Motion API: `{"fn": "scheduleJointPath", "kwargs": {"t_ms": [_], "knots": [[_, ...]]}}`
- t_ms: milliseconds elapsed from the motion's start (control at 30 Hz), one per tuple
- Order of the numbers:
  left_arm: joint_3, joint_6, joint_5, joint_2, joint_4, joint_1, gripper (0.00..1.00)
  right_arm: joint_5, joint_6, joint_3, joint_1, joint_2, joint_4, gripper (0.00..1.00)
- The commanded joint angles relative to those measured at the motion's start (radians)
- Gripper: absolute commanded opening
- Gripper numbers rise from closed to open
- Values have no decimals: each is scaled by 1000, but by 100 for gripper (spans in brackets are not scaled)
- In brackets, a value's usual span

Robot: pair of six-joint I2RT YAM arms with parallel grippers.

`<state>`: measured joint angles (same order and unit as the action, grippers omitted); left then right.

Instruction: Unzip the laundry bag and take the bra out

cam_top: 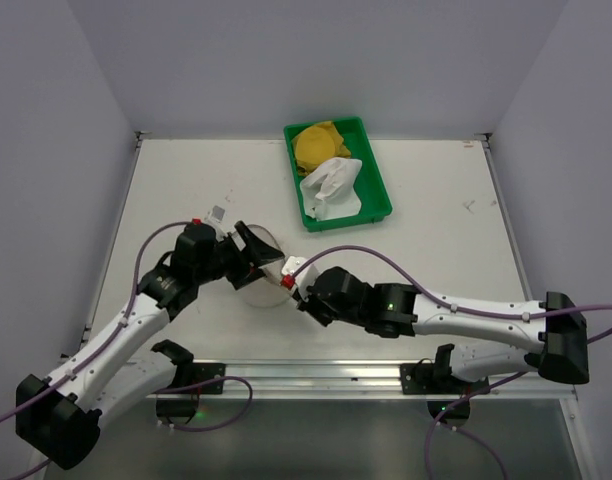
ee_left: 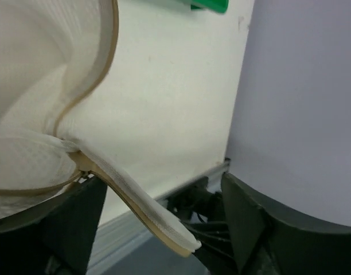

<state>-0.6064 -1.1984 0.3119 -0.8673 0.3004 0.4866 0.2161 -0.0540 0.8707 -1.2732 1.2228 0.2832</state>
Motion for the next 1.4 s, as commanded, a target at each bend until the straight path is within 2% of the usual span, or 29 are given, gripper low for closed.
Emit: {"fn": "scheduleJointPath", "kwargs": {"t_ms": [0,133,300,367,533,733,833,867,933,967,1067,1100,1200,1267,1367], "knots": [[-188,198,-247,1,224,-13,91,-50,-58,100,0,-8,102,0],[-305,273,-430,-1,365,-11,93,-47,-92,171,0,0,197,0],[-349,312,-632,14,471,-14,91,-49,-122,252,0,40,264,0],[-308,303,-666,34,483,-14,89,-66,-132,261,-2,46,266,0],[-184,287,-643,21,407,-19,86,-109,-138,297,0,70,277,0],[-135,358,-554,-116,260,-28,77,-171,-136,329,-2,92,306,0],[-153,437,-470,-197,165,-28,64,-216,-136,340,0,98,313,0],[-154,482,-405,-222,129,-28,56,-265,-136,347,0,101,317,0],[-164,525,-329,-243,31,-28,47,-291,-148,350,0,104,317,0],[-167,561,-238,-265,-1,-26,43,-311,-153,349,1,106,314,0],[-196,618,-93,-308,-92,-3,40,-351,-173,355,6,121,298,0],[-202,637,-71,-314,-121,36,39,-374,-182,358,8,129,297,0],[-214,695,-30,-329,-153,121,38,-389,-204,350,37,155,284,0],[-195,703,7,-322,-165,125,39,-438,-225,308,90,155,234,0],[-139,694,-10,-276,-204,125,43,-559,-251,236,182,142,128,0]]}}
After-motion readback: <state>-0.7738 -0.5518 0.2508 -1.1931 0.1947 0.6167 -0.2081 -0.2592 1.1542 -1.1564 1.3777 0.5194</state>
